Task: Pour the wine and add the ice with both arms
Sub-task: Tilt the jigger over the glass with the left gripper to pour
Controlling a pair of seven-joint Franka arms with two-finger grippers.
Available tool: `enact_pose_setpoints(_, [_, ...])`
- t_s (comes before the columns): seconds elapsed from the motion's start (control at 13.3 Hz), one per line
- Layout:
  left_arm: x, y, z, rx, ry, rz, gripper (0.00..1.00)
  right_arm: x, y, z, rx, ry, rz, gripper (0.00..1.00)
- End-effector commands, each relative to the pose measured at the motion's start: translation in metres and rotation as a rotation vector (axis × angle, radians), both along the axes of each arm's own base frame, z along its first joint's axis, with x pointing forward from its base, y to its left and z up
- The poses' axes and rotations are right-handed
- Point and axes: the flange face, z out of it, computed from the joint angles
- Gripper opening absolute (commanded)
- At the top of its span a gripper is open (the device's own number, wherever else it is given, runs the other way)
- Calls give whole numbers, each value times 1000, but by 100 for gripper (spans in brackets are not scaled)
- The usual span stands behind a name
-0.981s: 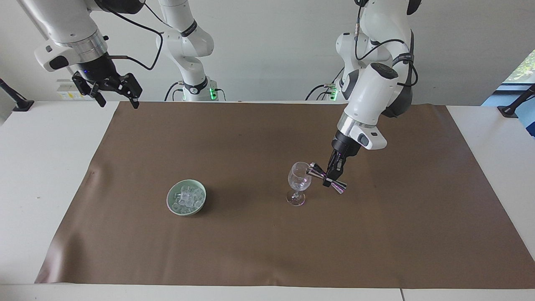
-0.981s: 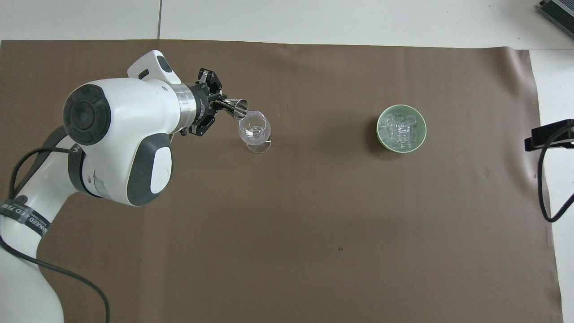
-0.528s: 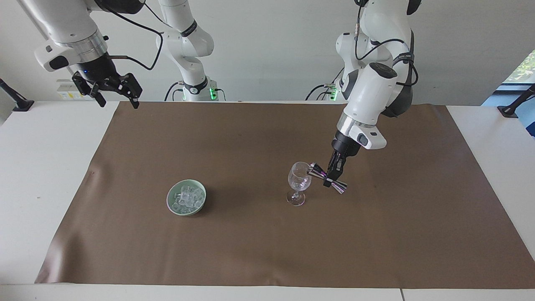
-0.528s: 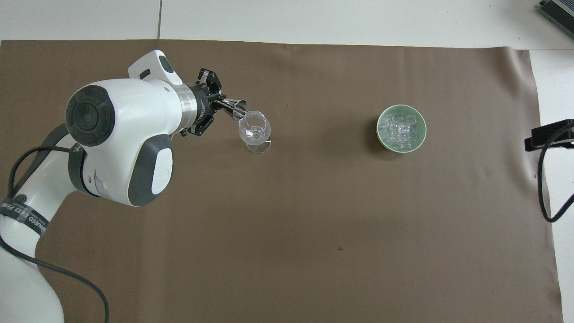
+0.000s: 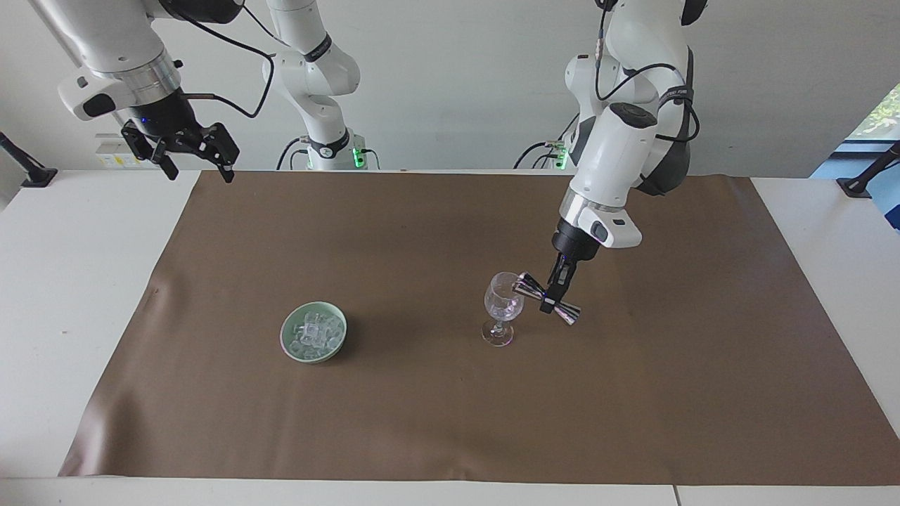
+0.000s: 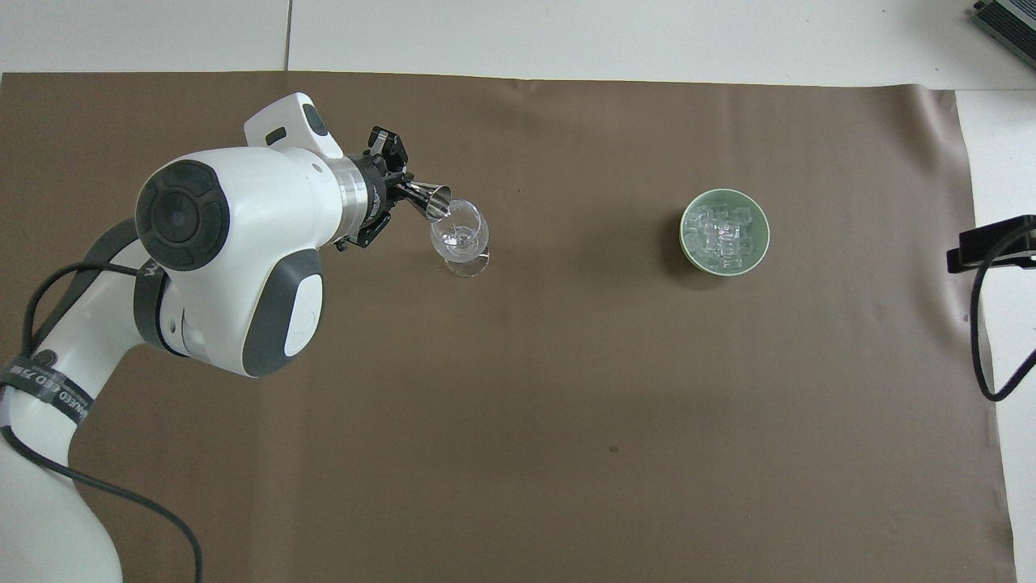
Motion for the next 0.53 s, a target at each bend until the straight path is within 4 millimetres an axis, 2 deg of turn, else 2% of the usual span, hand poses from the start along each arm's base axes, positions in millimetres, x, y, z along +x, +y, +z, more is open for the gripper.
enact_pose_setpoints(0.0, [-2, -2, 11, 23, -29, 1, 0, -5, 2, 2, 17, -1, -15, 100])
enact_pose_setpoints(0.45, [-4, -7, 16, 45, -42, -18, 0, -5, 2, 2, 17, -1, -15, 100])
